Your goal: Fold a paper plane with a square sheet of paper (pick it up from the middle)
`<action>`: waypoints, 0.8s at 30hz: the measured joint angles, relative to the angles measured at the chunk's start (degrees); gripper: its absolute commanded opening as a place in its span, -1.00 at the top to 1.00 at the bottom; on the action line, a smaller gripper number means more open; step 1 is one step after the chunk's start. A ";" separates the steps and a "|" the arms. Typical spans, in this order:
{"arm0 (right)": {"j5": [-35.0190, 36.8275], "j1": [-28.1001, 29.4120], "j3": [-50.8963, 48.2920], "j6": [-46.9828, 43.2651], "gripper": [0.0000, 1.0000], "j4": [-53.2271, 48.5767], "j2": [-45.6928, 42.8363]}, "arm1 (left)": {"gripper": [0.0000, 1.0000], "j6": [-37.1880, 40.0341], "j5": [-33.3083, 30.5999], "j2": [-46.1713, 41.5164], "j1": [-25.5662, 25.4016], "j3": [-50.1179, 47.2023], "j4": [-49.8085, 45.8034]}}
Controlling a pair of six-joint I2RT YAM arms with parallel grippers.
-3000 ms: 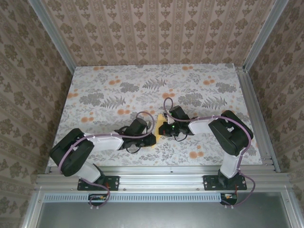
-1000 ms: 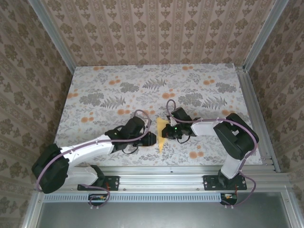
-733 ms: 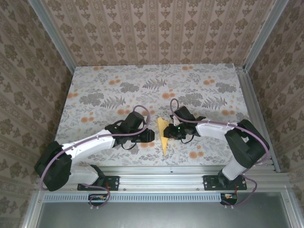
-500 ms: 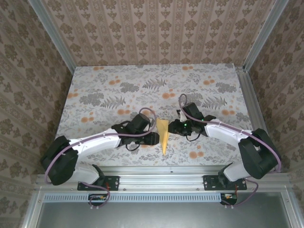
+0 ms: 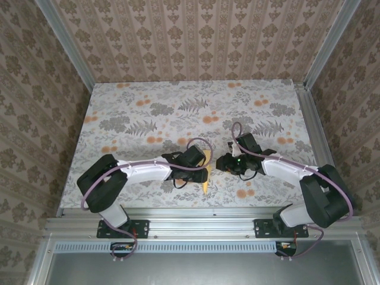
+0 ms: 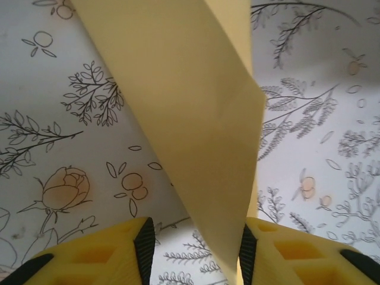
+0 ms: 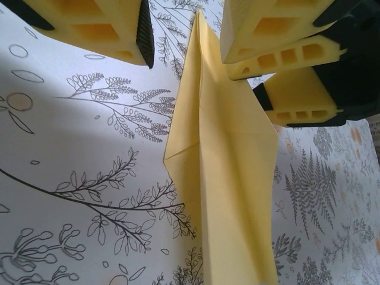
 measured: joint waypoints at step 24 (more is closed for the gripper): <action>-3.74 8.24 0.26 5.20 0.09 13.38 11.32 | 0.76 -3.48 4.02 -4.42 4.13 -10.21 11.26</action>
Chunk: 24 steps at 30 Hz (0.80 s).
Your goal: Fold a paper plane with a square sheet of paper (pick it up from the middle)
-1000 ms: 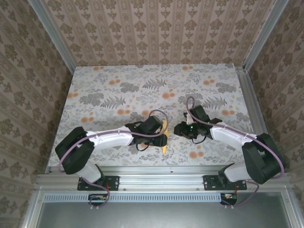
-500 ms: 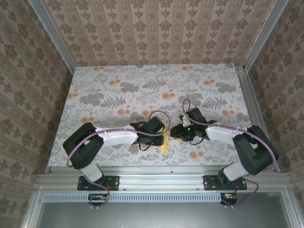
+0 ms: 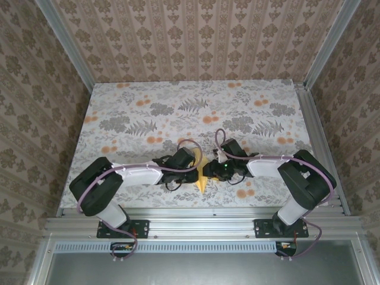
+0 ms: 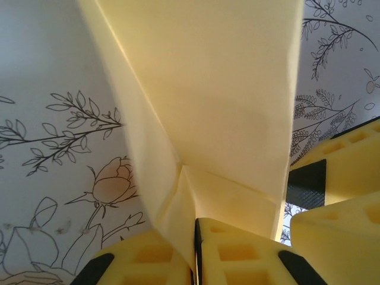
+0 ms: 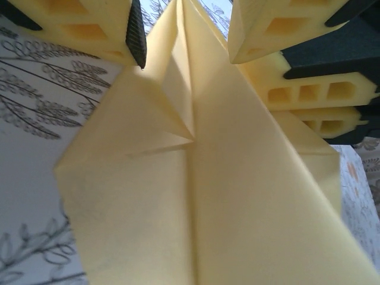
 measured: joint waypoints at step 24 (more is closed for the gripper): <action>-0.90 2.40 0.22 2.73 0.32 3.78 2.51 | 0.77 -4.07 5.60 -3.13 2.51 -6.32 11.34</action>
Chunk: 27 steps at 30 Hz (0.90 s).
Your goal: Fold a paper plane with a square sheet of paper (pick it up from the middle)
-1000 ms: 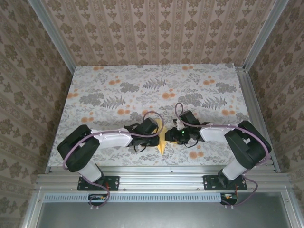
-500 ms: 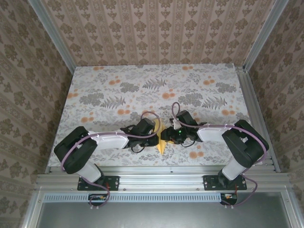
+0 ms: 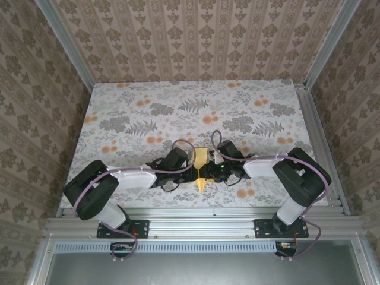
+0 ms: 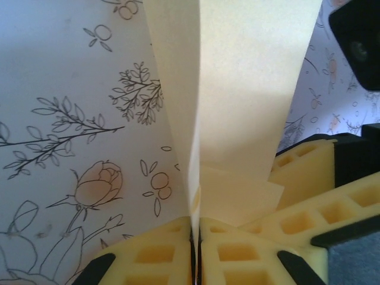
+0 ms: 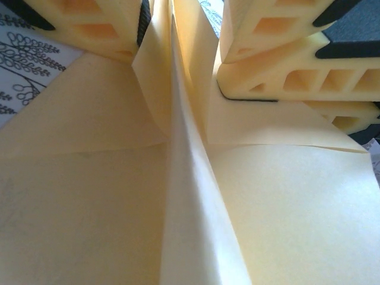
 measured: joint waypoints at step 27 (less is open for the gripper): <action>25.81 5.20 16.72 -14.14 1.00 -31.78 -1.01 | 0.00 1.88 3.19 -9.53 7.50 -3.10 -4.72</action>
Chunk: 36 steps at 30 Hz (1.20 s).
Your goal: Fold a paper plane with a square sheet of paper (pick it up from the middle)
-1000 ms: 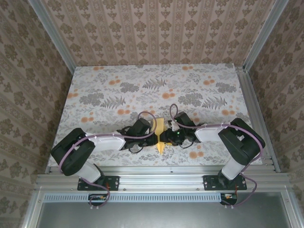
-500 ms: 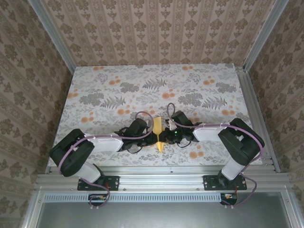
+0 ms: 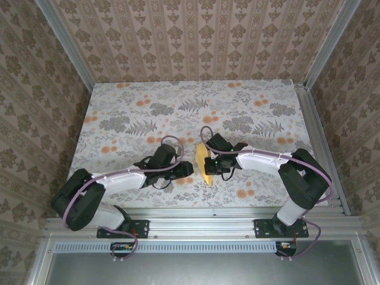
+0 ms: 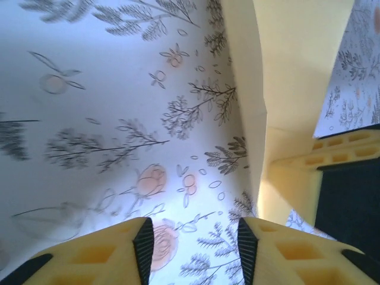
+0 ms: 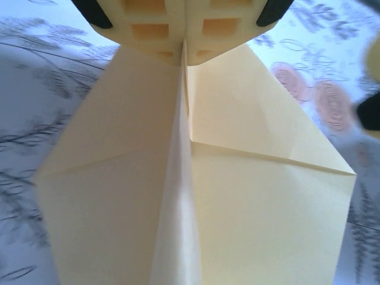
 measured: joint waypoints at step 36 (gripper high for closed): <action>11.82 3.63 9.03 -5.81 0.25 -10.51 7.80 | -0.65 14.34 4.70 -5.99 10.71 7.28 -21.97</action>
